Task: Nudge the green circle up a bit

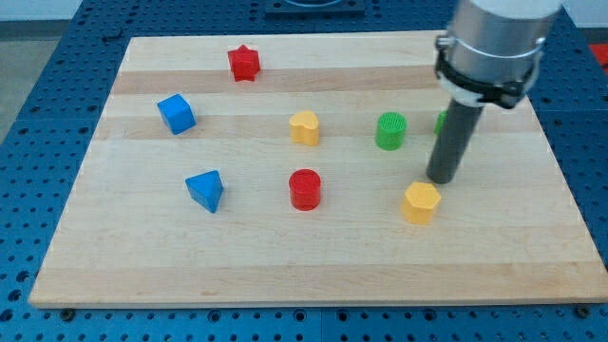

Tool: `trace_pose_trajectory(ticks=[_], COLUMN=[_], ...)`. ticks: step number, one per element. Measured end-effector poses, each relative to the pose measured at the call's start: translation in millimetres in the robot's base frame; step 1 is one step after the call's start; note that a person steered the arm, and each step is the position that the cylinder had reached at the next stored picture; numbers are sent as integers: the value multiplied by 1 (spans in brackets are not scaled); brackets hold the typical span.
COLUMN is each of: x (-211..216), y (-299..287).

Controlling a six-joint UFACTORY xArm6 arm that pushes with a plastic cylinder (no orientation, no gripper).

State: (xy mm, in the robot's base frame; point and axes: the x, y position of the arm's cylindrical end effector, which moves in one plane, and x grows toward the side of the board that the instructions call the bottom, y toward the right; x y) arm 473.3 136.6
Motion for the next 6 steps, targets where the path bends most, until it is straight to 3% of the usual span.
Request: trace_pose_trajectory(ticks=[1,6], x=[-4,-37], y=[-34,-36])
